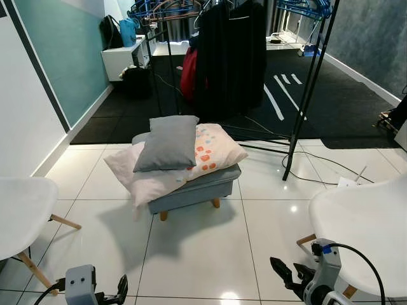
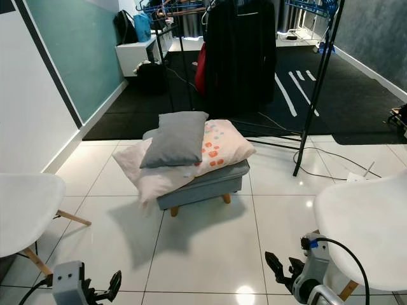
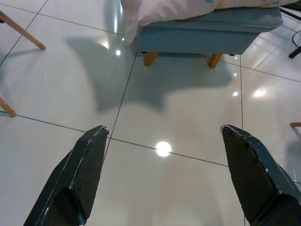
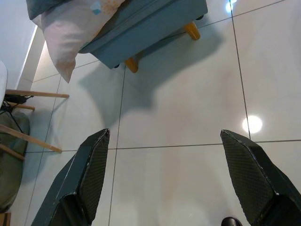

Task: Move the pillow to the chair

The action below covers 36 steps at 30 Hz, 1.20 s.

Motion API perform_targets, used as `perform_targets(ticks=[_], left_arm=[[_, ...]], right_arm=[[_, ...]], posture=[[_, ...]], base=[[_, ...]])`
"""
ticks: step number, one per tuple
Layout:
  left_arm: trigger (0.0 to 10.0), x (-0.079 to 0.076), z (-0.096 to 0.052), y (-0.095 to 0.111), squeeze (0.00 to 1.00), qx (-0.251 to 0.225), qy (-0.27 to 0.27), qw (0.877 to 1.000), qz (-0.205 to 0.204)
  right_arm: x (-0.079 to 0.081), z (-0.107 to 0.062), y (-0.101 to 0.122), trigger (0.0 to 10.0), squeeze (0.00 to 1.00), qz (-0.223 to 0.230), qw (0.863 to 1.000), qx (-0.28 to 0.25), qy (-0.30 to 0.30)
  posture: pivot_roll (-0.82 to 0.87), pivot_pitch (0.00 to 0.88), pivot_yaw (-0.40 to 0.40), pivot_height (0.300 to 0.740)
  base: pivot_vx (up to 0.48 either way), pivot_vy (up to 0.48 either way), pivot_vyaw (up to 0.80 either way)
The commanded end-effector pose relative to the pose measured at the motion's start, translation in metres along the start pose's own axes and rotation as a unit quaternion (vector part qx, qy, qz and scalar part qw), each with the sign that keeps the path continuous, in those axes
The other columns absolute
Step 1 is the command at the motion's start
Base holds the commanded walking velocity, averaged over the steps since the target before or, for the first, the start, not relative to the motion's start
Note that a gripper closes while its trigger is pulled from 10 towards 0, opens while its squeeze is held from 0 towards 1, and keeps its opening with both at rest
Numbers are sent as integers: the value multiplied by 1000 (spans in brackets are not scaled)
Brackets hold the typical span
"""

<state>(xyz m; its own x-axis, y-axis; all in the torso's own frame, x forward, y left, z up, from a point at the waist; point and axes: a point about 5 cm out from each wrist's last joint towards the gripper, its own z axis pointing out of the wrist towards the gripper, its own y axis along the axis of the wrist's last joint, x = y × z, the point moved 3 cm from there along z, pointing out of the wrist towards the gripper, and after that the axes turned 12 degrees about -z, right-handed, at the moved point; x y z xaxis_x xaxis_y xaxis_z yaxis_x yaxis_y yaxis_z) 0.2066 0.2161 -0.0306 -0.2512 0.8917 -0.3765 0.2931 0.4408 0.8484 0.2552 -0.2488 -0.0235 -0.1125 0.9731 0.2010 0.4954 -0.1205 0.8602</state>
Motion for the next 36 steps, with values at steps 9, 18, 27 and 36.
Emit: perform_targets(ticks=[9,18,27,36], left_arm=[[10000,-3,0,6,0,-4,-1,1000,12],[10000,-10,7,34,0,-48,-12,999,17],[10000,-40,8,114,0,-154,-46,986,38],[10000,-36,11,129,0,-165,-41,984,46]], right_arm=[[2,2,5,10000,0,0,1000,-6,11],[3,18,56,10000,0,-19,998,-65,20],[58,34,124,10000,0,-65,978,-151,131],[73,34,124,10000,0,-83,974,-148,153]], posture=[[-167,63,1,740],[-170,63,8,740],[-171,65,-3,740],[-163,54,-6,740]], base=[[0,0,0],[0,0,0],[0,0,0],[0,0,0]])
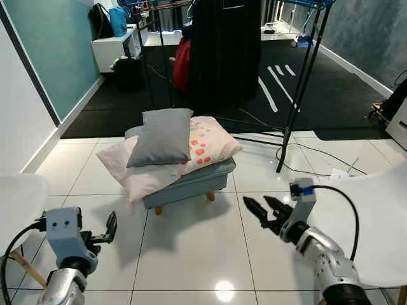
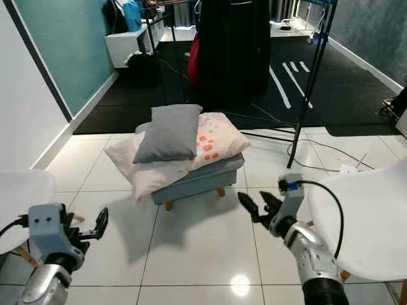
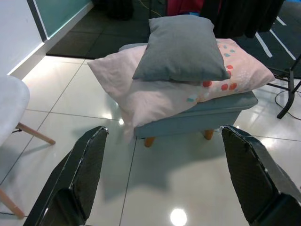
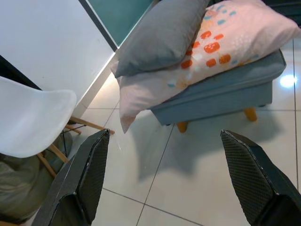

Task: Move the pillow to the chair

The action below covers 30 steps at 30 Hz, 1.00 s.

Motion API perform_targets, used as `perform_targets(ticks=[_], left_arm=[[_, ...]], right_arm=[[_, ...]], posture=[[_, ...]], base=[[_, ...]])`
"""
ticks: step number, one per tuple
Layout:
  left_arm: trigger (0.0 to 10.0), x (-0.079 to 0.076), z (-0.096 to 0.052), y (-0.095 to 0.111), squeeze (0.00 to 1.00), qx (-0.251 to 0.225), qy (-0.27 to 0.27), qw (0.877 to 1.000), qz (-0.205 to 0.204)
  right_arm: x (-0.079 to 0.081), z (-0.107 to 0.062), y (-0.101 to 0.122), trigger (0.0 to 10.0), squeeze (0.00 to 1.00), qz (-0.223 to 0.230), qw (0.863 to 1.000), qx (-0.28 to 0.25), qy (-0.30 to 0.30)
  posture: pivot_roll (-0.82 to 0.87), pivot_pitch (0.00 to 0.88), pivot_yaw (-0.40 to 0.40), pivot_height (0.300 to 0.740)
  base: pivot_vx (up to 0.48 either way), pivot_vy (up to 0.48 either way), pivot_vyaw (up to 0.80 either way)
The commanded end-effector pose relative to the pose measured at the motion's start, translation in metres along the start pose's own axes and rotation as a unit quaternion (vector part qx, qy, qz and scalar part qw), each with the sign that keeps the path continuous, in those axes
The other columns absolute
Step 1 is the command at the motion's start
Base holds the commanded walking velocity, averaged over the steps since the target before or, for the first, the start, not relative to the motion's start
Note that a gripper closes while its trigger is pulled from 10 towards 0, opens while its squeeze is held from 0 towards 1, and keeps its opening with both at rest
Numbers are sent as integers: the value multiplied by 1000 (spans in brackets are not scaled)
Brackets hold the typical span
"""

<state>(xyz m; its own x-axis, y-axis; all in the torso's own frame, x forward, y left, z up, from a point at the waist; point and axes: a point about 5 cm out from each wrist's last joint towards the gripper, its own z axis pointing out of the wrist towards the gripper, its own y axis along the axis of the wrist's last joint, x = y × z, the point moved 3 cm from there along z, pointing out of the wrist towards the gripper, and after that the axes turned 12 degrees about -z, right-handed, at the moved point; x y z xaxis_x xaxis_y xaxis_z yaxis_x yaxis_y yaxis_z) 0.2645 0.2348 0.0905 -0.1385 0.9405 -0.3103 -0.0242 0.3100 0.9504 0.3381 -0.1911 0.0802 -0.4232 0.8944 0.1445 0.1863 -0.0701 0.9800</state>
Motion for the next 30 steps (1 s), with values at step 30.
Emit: perform_targets(ticks=[30], left_arm=[[10000,-7,-3,-17,0,59,-6,998,-31]], right_arm=[[-8,-8,0,10000,0,-13,999,22,-22]], posture=[[-182,54,-12,740]], base=[[282,0,0]])
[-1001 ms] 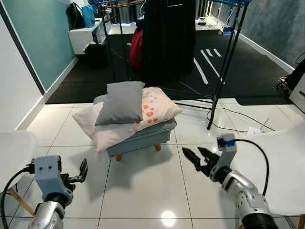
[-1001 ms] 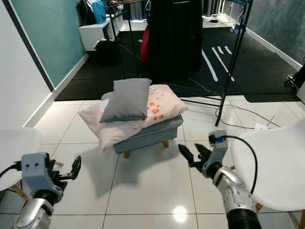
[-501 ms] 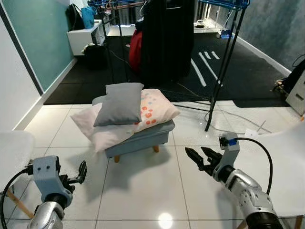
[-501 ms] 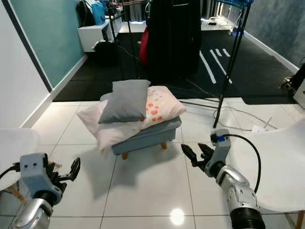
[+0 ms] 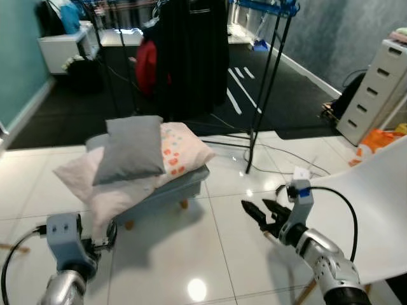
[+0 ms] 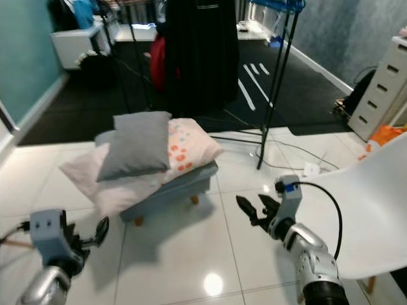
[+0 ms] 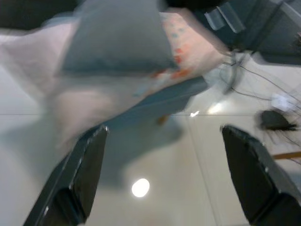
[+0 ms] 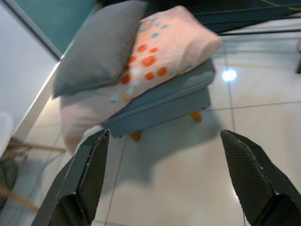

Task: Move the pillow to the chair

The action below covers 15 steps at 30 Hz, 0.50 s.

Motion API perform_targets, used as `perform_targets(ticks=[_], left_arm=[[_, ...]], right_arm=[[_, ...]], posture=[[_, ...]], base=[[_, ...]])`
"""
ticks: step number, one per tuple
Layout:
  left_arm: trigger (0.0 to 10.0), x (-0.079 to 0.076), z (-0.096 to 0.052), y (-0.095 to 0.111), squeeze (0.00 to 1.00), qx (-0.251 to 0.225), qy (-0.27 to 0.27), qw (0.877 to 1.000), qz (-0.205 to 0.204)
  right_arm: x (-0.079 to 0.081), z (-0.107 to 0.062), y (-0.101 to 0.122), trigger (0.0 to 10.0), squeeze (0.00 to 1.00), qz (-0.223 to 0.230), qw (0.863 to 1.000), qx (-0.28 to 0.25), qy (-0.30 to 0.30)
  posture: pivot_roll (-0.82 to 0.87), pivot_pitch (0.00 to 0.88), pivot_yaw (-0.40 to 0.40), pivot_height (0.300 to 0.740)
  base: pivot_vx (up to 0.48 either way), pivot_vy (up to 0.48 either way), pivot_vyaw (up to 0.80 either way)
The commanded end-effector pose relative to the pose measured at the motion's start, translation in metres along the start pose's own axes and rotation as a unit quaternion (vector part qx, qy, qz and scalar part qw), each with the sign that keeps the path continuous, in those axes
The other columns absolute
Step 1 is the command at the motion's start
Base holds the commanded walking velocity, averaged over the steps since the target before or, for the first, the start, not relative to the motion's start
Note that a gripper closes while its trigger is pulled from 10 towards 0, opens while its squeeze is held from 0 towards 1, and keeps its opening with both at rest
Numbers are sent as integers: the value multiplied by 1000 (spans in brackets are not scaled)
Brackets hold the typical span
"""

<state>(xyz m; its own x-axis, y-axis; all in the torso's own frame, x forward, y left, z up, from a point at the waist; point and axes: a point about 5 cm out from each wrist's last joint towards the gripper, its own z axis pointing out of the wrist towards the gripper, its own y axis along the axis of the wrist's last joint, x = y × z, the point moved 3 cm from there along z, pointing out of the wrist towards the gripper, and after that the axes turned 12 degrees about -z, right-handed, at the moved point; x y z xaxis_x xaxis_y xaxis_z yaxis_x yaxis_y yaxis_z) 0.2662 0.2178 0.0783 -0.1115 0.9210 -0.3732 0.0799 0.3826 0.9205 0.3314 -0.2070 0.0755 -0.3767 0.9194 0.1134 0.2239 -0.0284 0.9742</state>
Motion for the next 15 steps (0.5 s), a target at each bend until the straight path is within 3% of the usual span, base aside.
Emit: perform_targets(ticks=[1,9,15], left_arm=[[10000,6,-2,0,0,2,8,1000,1],[10000,5,0,0,0,4,4,1000,0],[10000,5,0,0,0,5,4,1000,-1]], right_arm=[[5,5,5,10000,0,-6,1000,-4,10],[5,4,13,10000,0,-9,1000,-13,19],[5,3,14,10000,0,-5,1000,-15,21]], posture=[[-185,53,-10,740],[-186,57,-8,740],[-187,58,-7,740]], base=[[401,0,0],[400,0,0],[400,0,662]])
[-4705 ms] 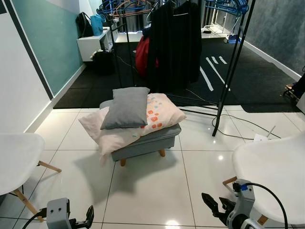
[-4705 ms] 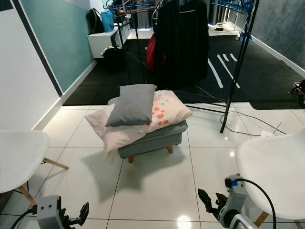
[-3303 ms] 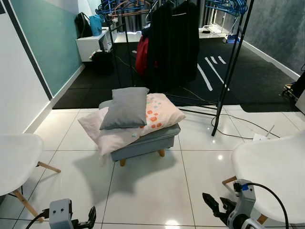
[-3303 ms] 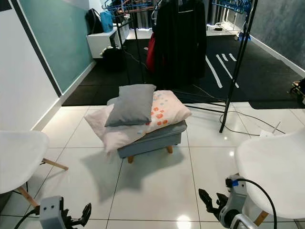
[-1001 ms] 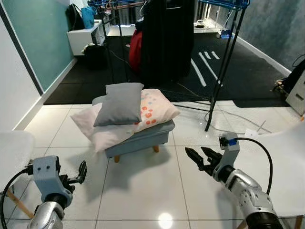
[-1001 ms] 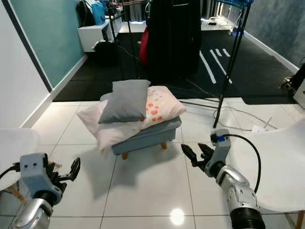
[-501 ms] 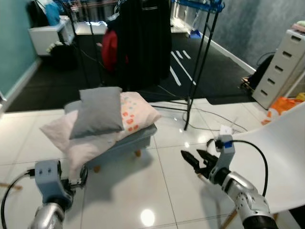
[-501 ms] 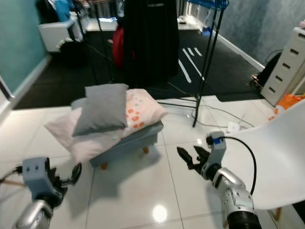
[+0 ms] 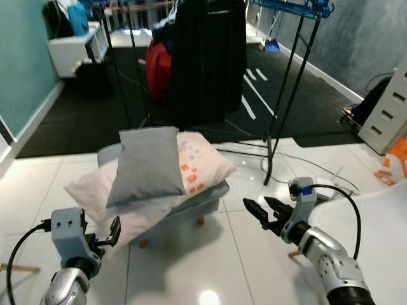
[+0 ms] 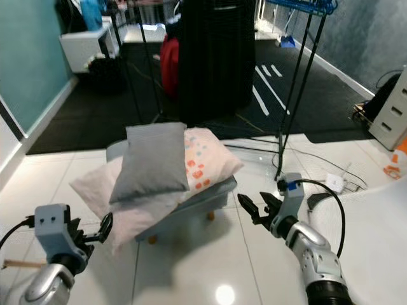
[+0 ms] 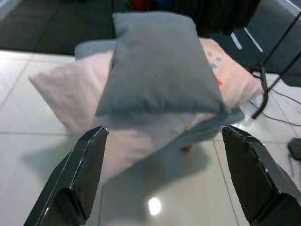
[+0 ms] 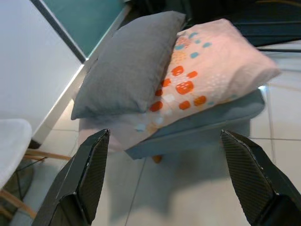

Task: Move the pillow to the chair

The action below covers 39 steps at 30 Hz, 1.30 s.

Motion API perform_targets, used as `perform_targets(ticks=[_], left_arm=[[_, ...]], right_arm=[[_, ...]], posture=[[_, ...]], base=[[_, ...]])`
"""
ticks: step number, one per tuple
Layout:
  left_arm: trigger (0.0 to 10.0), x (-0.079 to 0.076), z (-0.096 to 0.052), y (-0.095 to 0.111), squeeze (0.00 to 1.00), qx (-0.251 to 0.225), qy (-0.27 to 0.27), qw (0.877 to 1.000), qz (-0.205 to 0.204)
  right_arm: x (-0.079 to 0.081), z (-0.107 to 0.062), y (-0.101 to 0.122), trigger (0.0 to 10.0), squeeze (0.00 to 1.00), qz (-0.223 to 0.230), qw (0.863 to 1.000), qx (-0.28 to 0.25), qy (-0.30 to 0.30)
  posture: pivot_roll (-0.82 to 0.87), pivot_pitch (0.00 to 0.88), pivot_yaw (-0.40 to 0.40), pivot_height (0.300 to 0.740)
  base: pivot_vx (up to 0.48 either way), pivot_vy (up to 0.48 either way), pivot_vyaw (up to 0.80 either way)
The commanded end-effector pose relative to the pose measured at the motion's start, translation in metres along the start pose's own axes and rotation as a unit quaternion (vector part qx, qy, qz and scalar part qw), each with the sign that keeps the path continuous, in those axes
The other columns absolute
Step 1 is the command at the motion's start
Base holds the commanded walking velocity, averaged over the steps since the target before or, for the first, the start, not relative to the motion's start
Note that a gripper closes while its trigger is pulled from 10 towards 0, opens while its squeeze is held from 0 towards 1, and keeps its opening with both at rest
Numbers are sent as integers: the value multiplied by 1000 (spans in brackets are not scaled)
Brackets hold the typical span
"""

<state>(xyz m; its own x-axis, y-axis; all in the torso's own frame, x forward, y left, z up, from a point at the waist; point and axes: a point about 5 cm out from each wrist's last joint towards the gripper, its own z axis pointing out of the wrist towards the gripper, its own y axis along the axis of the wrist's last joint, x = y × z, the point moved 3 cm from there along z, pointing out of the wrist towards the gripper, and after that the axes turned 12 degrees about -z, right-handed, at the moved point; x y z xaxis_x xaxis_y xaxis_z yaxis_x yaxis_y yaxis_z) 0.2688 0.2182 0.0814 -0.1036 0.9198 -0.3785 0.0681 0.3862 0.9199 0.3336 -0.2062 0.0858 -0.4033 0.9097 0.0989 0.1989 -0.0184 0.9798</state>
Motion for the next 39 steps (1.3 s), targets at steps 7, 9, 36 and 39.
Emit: perform_targets(ticks=[7,9,36,39], left_arm=[[10000,5,-2,-5,0,11,8,1000,2],[10000,5,-2,-6,0,12,8,1000,1],[10000,1,0,-11,0,21,7,1000,-3],[10000,2,-1,-13,0,29,11,999,8]], right_arm=[[5,4,4,10000,0,11,1000,-5,11],[6,4,5,10000,0,10,1000,-4,14],[-2,9,10,10000,0,-3,1000,8,-11],[-3,10,9,10000,0,-2,1000,13,-15]], posture=[[-187,57,-6,740],[-188,56,-6,740],[-189,51,-6,740],[-191,53,-4,740]], base=[[401,0,0],[401,0,0],[396,0,119],[245,0,0]])
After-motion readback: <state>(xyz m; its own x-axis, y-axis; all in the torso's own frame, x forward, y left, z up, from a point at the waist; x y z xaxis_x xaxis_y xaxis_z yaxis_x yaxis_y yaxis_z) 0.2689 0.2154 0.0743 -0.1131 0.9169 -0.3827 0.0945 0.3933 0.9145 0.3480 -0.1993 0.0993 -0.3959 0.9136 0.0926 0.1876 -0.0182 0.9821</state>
